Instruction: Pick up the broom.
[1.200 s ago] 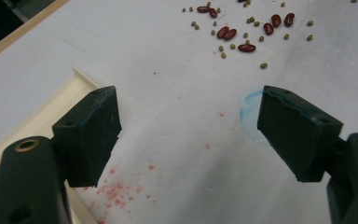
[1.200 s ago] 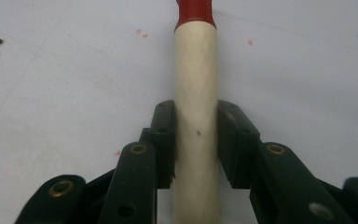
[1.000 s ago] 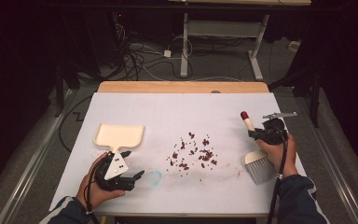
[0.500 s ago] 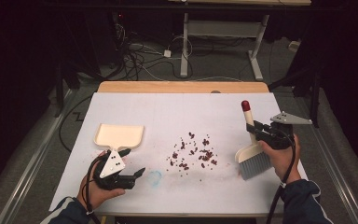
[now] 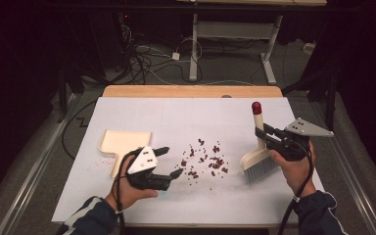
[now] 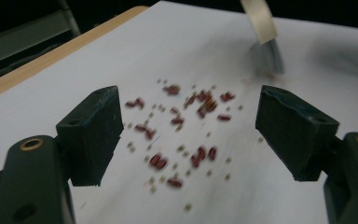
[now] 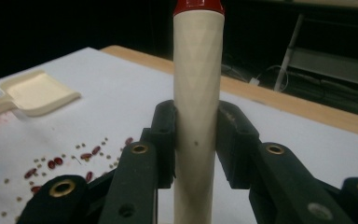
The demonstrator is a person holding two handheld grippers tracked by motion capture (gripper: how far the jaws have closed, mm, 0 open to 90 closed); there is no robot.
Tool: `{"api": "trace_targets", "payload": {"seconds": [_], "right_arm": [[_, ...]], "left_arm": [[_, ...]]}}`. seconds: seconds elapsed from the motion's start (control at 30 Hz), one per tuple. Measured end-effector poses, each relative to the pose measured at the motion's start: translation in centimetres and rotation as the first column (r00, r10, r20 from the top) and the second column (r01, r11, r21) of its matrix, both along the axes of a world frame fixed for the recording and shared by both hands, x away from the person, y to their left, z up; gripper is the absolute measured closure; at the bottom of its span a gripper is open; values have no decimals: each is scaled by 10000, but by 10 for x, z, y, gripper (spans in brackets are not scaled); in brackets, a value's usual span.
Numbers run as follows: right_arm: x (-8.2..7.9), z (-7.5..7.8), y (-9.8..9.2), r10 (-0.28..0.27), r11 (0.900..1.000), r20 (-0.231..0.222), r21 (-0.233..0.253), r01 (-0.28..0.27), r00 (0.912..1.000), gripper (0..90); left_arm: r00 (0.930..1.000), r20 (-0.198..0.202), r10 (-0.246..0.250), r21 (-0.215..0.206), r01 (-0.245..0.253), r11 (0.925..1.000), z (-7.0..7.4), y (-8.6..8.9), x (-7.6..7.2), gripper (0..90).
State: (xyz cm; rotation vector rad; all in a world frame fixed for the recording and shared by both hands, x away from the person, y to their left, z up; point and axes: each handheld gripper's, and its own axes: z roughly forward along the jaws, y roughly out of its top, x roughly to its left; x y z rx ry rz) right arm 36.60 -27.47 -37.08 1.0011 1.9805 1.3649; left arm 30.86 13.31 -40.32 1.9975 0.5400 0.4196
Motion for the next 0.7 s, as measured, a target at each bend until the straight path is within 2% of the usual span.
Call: {"api": "trace_targets", "payload": {"seconds": [0.03, 0.1, 0.13, 0.23, 0.3, 0.33, 0.37, 0.43, 0.5, 0.57, 0.63, 0.7], "right_arm": [[-2, 3, 1, 16, 10000, 111, 79, -17, 9999, 706], [-7, 9, 4, 4, 9997, 295, 243, -12, 9996, 706], [-10, 12, 7, 10, 9995, 396, 310, -23, 9992, 706], [-17, 16, 18, 78, 9993, 679, 370, -104, 9977, 705], [-22, 15, 29, 87, 9993, 765, 361, -115, 9970, 705], [-24, 15, 34, 170, 9994, 830, 297, -195, 9964, 705], [-26, 15, 39, 244, 9993, 904, 274, -269, 9956, 705], [-31, 16, 49, 409, 9989, 1003, 182, -429, 9941, 705], [-35, 17, 58, 550, 9983, 1106, 143, -569, 9923, 705], [-39, 17, 65, 751, 9971, 1132, 41, -760, 9907, 705], [-43, 17, 70, 829, 9961, 1133, 203, -857, 9901, 704], [-47, 17, 75, 903, 9951, 1158, 286, -942, 9892, 705]], "left_arm": [[9990, -67, -436, -212, 434, 9988, 5, -19, 2, 226], [9967, -14, -806, -331, 805, 9962, 10, -40, 3, 228], [9967, -14, -806, -331, 805, 9962, 10, -40, 3, 232], [9919, -122, -1261, -469, 1254, 9910, 13, -69, 3, 241], [9903, -200, -1377, -494, 1366, 9894, 13, -88, 4, 250], [9881, -301, -1508, -609, 1488, 9870, 12, -103, 5, 252], [9881, -301, -1508, -609, 1488, 9870, 12, -103, 5, 253], [9873, -353, -1550, -584, 1528, 9865, 10, -121, 6, 259], [9871, -337, -1564, -593, 1542, 9863, 8, -125, 7, 272], [9889, -243, -1466, -353, 1457, 9887, 5, -129, 9, 313], [9865, -512, -1555, -679, 1519, 9861, 1, -128, 15, 368], [9860, -715, -1507, -700, 1457, 9868, -2, -128, 19, 410]]}}
